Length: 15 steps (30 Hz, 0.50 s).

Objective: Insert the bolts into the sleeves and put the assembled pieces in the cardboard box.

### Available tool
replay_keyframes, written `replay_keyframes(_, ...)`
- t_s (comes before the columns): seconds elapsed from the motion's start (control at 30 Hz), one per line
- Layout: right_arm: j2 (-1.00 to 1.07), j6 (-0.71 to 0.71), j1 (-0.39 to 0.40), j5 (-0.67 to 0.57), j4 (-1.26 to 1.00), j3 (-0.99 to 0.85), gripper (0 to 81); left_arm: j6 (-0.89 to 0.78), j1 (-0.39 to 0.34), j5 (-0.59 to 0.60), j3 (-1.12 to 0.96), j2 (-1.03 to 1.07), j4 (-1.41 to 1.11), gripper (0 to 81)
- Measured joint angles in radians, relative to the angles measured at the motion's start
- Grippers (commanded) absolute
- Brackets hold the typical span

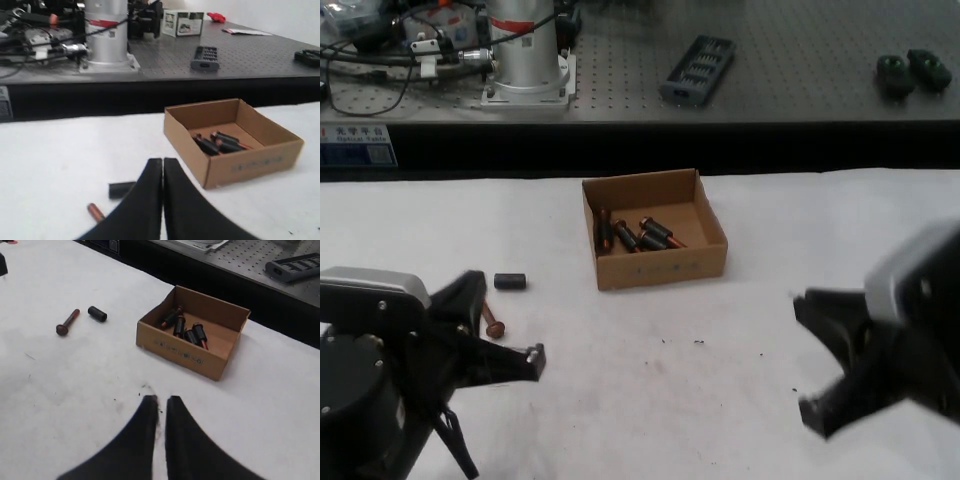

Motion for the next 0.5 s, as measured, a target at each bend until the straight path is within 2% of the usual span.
replay_keyframes(0.1, -0.002, -0.019, 0.000, -0.009, -0.177, 0.118, 6.6, -0.016, 0.000, 0.031, -0.036, -0.019, 0.132, 0.6)
replay_keyframes(0.2, -0.005, -0.025, 0.000, -0.010, -0.346, 0.214, 6.6, -0.016, 0.000, 0.050, -0.134, -0.050, 0.408, 0.6)
replay_keyframes(0.23, -0.006, -0.026, 0.000, -0.013, -0.448, 0.256, 6.6, -0.014, 0.000, 0.050, -0.133, -0.050, 0.408, 0.6)
replay_keyframes(0.37, -0.006, -0.026, 0.000, -0.014, -0.561, 0.298, 6.6, 0.016, 0.000, 0.054, -0.282, -0.056, 0.697, 0.6)
replay_keyframes(0.5, -0.006, -0.026, 0.000, -0.014, -0.604, 0.307, 6.6, 0.065, 0.000, 0.054, -0.397, -0.056, 0.842, 0.7)
